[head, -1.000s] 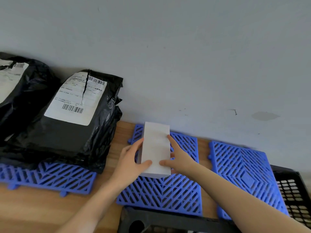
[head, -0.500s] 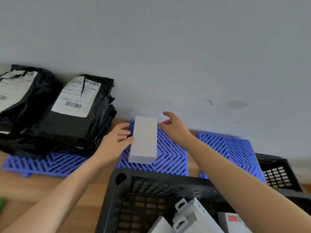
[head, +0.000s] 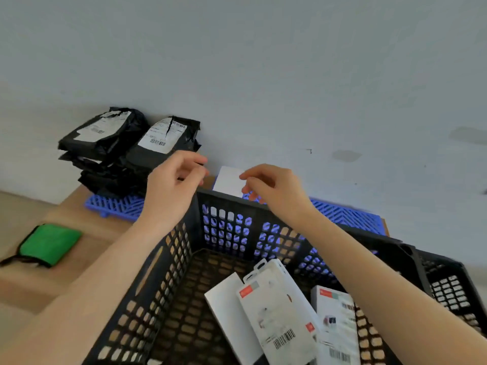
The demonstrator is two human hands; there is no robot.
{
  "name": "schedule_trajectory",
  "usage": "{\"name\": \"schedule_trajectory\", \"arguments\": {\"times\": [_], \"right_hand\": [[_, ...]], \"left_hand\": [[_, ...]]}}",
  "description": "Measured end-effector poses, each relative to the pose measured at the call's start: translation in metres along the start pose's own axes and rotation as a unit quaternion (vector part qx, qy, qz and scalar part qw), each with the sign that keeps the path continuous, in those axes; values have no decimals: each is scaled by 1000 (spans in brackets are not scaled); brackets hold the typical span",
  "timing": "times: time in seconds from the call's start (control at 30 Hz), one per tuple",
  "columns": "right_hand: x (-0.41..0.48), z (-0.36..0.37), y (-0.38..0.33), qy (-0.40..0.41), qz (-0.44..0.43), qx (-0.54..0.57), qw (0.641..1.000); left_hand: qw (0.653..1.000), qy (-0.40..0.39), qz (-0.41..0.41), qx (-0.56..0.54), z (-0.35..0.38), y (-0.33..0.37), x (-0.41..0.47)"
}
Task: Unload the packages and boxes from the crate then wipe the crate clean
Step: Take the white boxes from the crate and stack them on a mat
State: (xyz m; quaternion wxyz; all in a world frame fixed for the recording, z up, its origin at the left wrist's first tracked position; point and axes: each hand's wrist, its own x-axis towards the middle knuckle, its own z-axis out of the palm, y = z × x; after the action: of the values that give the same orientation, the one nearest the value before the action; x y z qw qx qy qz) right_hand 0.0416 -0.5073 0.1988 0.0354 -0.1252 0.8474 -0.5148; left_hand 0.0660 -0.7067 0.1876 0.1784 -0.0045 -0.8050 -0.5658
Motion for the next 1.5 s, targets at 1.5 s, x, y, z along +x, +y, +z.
{"name": "schedule_trajectory", "arguments": {"times": [1.5], "right_hand": [[-44, 108, 163, -214, 133, -150, 956]], "left_hand": [[866, -252, -354, 248, 58, -147, -102]]}}
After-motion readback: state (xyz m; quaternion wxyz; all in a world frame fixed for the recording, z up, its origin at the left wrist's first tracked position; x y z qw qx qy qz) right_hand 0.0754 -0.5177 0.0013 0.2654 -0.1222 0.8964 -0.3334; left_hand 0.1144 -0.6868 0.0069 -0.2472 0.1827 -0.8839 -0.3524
